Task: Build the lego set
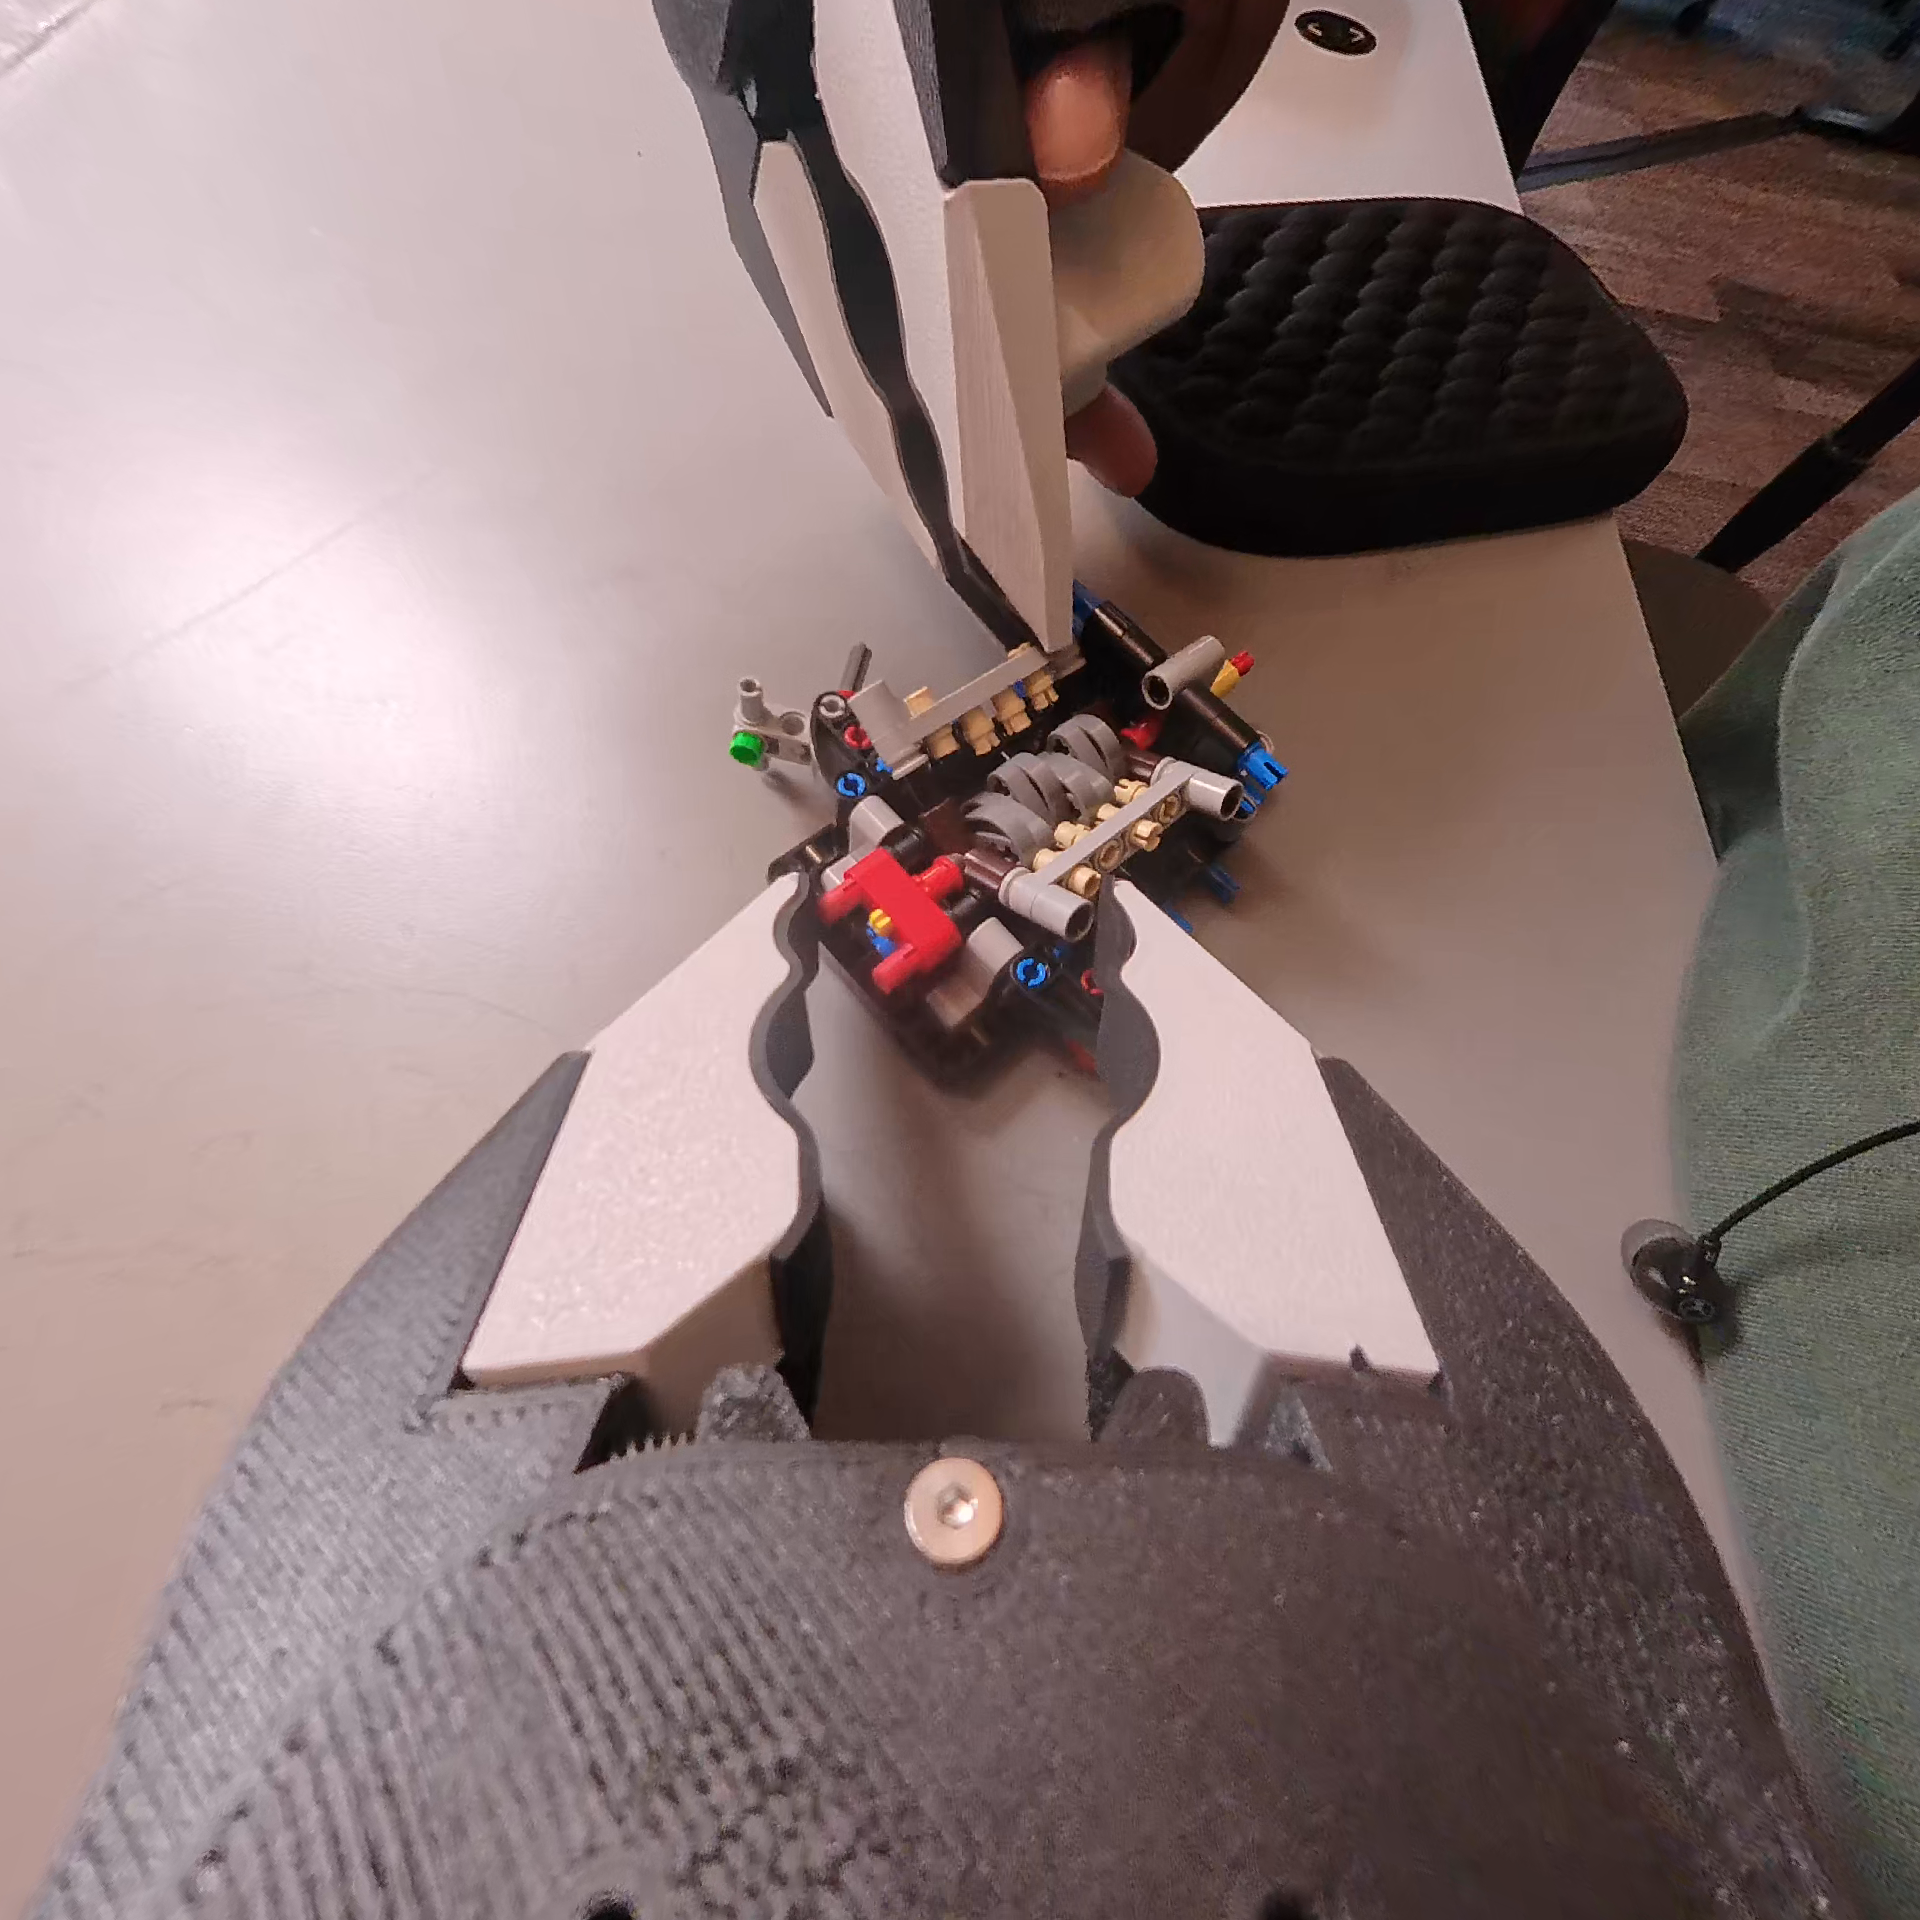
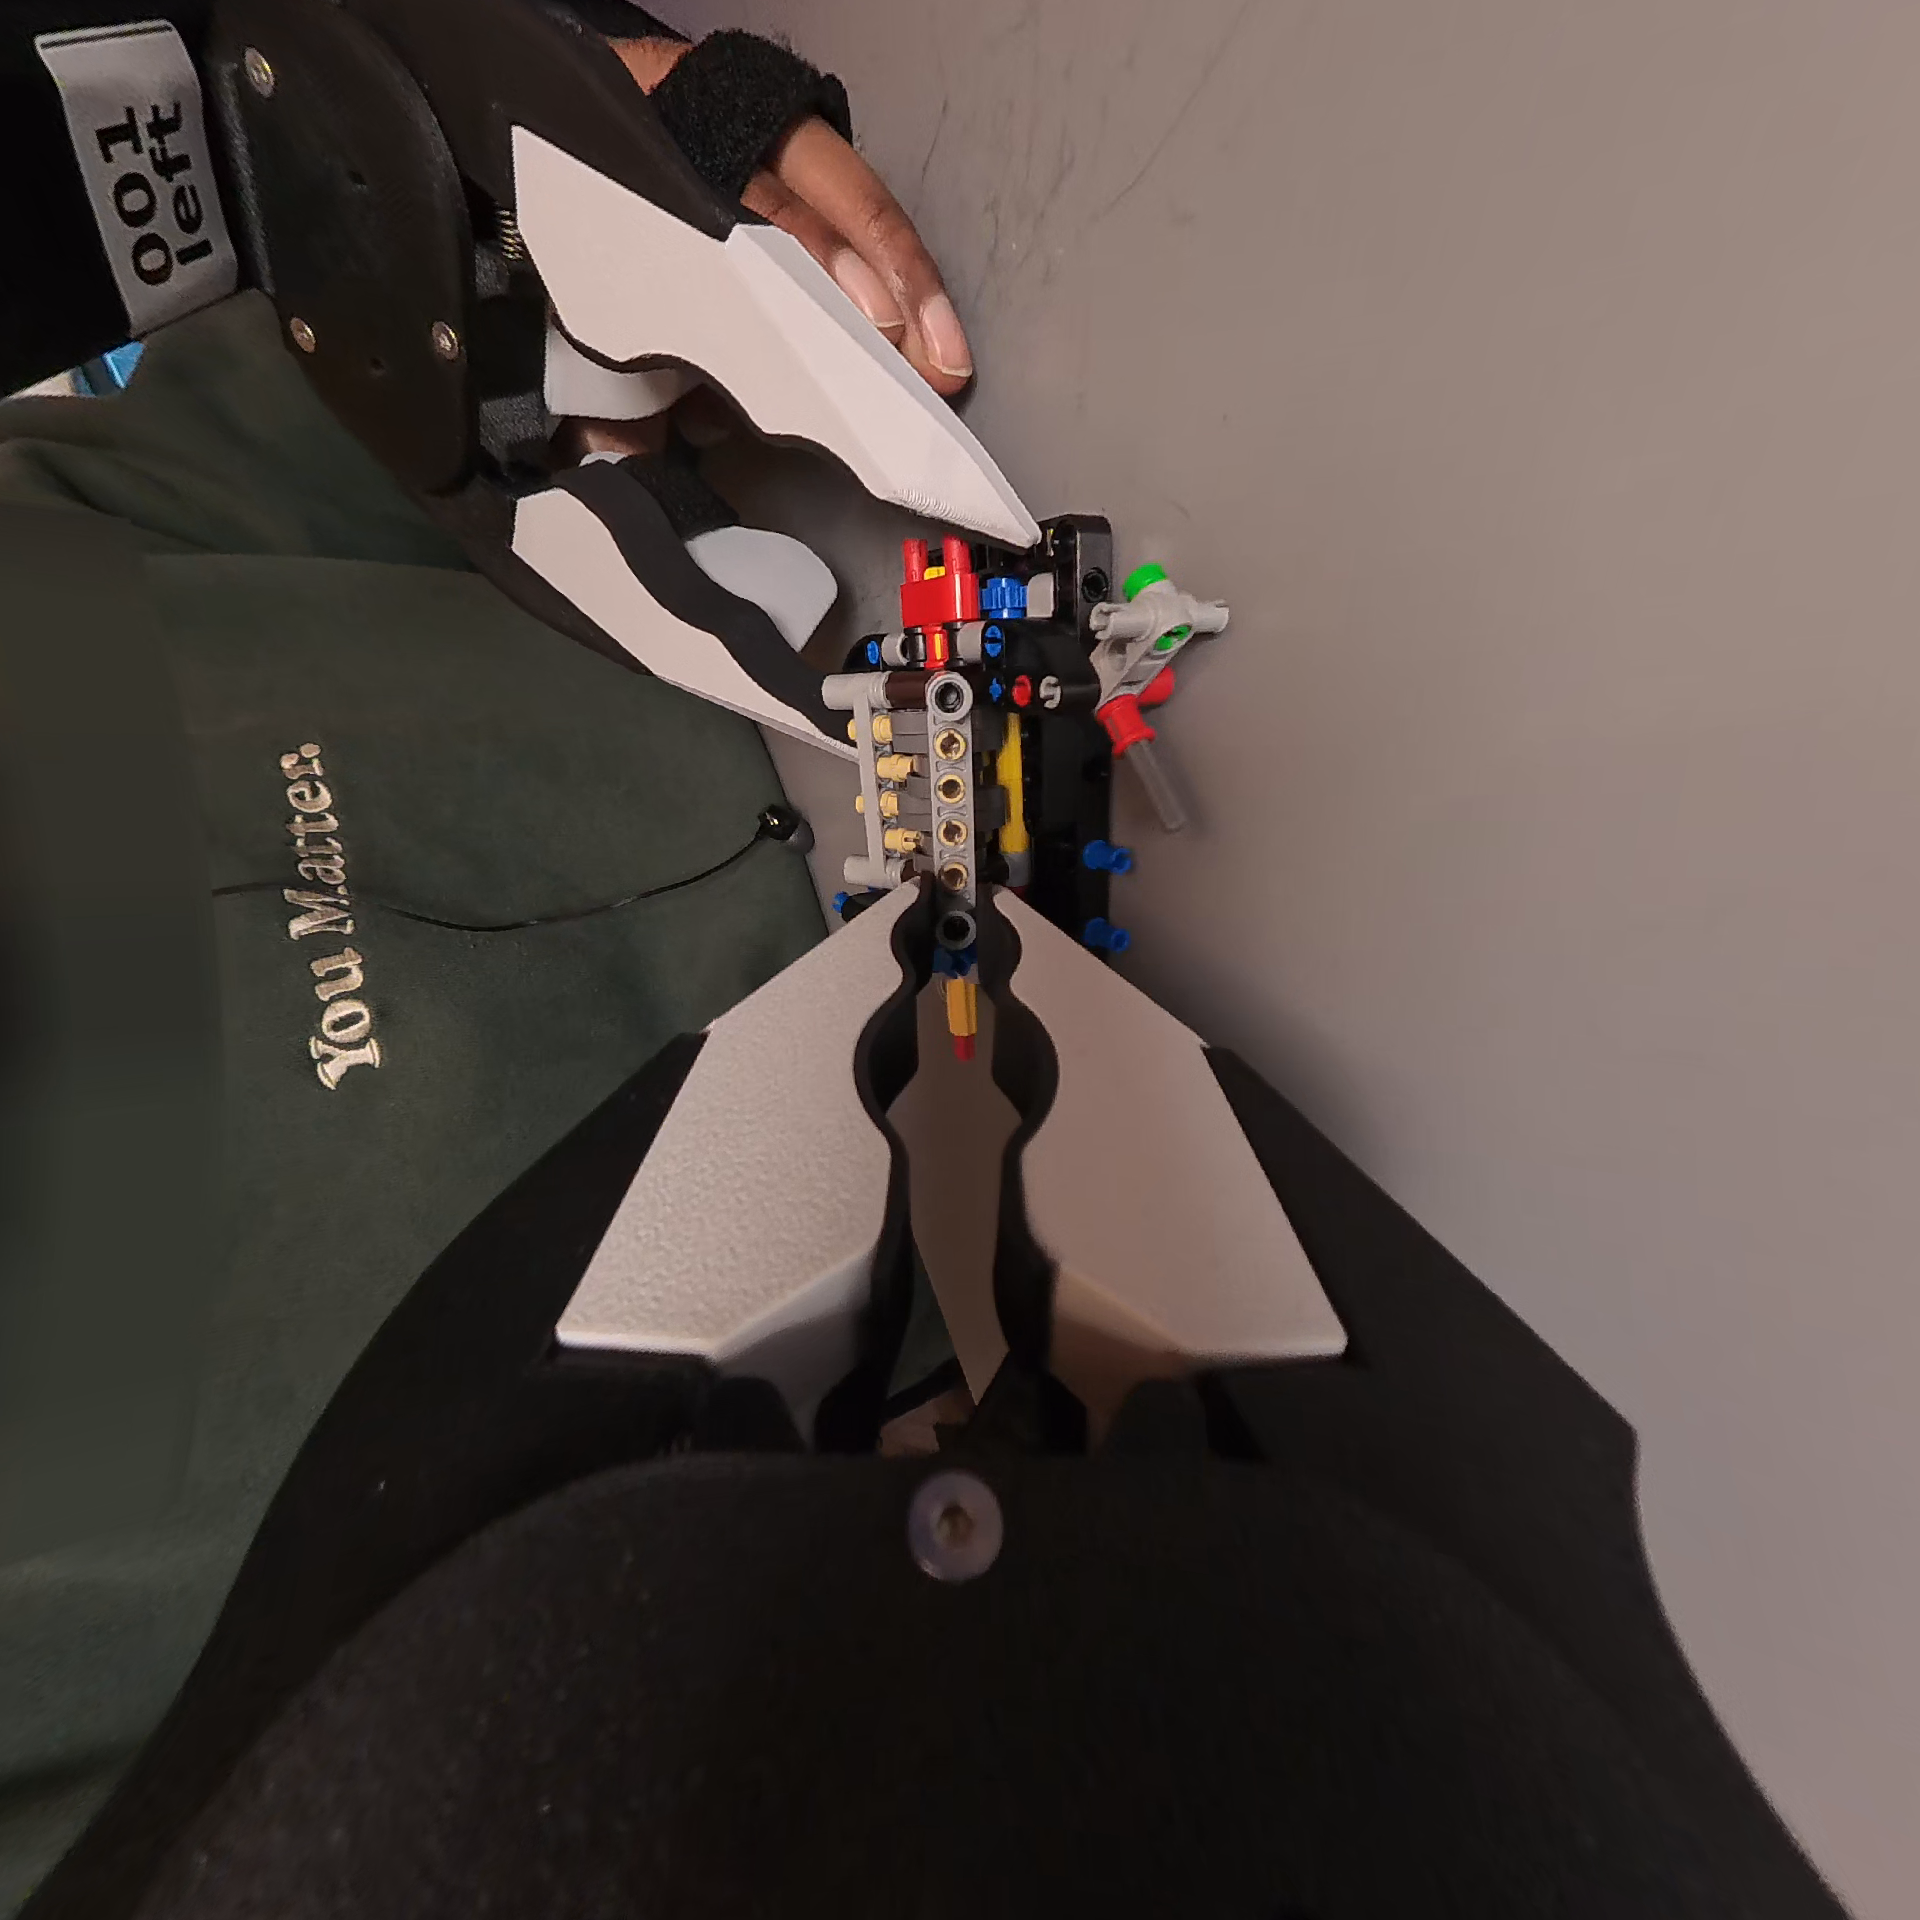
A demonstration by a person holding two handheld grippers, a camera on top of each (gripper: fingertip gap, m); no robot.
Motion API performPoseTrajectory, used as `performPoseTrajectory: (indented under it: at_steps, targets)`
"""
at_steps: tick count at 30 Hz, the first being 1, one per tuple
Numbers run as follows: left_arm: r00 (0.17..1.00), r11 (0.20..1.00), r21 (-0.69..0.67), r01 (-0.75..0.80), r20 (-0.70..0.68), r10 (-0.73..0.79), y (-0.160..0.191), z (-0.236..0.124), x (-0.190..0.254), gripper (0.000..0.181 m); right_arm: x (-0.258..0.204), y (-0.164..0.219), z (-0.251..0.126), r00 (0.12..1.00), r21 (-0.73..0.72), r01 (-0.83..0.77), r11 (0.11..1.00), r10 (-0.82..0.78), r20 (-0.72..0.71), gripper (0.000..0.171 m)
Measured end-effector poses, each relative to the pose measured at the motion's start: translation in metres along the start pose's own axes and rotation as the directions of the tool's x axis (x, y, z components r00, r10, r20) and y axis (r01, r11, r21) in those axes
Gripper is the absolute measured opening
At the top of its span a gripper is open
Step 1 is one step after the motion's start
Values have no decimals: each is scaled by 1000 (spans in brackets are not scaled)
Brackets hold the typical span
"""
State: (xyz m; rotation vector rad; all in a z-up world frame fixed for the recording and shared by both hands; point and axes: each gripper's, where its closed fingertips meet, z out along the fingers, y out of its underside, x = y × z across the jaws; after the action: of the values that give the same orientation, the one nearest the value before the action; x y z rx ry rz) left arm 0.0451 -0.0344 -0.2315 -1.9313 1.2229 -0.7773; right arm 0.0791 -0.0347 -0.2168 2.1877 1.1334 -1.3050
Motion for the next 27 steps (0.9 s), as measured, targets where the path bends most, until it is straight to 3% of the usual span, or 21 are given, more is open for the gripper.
performPoseTrajectory:
  at_steps: [15,19,27]
  targets:
    - [1000,1000,-4,-4,-17,4,1,0,2,52,-1,3,4,997,-110,74,991,-72,19,5]
    - [1000,1000,-4,-14,-14,14,1,0,2,52,-6,0,5,993,-86,112,990,-107,58,20]
    - [1000,1000,-4,-16,-14,16,0,0,2,52,-3,-33,-7,984,58,177,982,-176,-23,16]
